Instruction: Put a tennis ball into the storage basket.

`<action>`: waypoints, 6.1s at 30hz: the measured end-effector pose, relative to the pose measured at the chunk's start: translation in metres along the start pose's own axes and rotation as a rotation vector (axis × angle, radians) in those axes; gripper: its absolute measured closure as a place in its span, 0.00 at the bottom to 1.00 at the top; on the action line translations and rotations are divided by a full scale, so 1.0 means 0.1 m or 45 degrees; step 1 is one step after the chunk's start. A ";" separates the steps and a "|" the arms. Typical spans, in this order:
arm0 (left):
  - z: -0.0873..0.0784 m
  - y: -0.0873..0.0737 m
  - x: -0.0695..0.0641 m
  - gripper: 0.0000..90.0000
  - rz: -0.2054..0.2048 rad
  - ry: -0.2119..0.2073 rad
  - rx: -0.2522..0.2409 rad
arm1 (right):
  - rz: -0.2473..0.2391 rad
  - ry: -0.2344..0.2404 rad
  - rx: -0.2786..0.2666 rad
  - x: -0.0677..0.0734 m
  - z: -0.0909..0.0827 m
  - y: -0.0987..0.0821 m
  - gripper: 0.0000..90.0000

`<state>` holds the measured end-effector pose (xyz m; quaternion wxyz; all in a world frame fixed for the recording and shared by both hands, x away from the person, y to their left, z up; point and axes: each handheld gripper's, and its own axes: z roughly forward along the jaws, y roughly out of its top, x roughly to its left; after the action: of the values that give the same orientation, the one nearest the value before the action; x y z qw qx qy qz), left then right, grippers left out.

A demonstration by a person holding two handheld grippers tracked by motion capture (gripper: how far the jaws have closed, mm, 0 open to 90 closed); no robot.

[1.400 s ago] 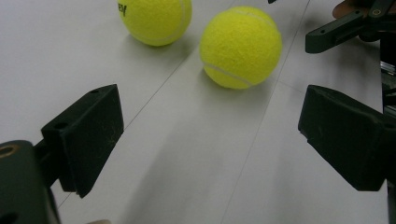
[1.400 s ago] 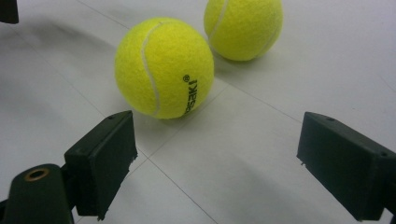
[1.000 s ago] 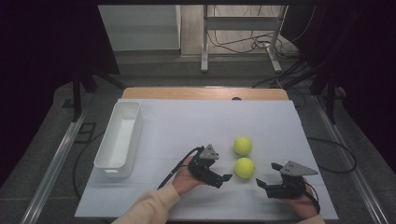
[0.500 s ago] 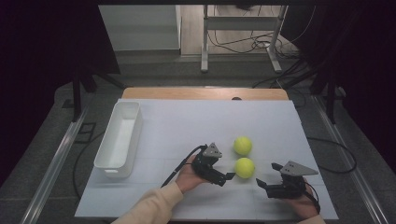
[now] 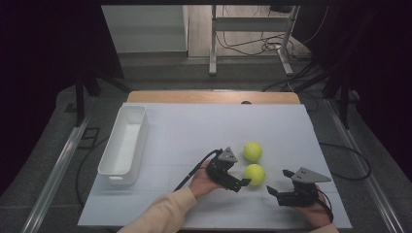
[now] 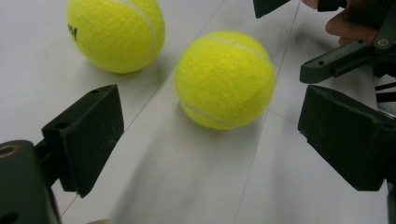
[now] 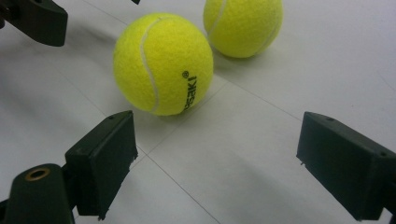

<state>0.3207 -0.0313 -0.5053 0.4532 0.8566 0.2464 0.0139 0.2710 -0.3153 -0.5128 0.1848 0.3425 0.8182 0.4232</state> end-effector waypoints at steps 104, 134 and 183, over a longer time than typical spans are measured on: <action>-0.10 0.06 -0.06 0.29 0.043 -0.010 0.031 | -0.006 -0.042 -0.015 0.00 -0.03 -0.01 0.14; -0.31 0.01 -0.02 0.29 0.038 0.017 0.004 | -0.013 -0.046 -0.010 0.01 -0.04 -0.01 0.15; -0.76 -0.12 0.18 0.29 -0.024 0.108 -0.064 | -0.012 -0.051 -0.010 0.01 -0.04 -0.01 0.15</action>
<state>0.3129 0.0407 -0.4730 0.4637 0.8413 0.2730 0.0519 0.2674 -0.3172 -0.5117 0.2043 0.3463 0.8143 0.4186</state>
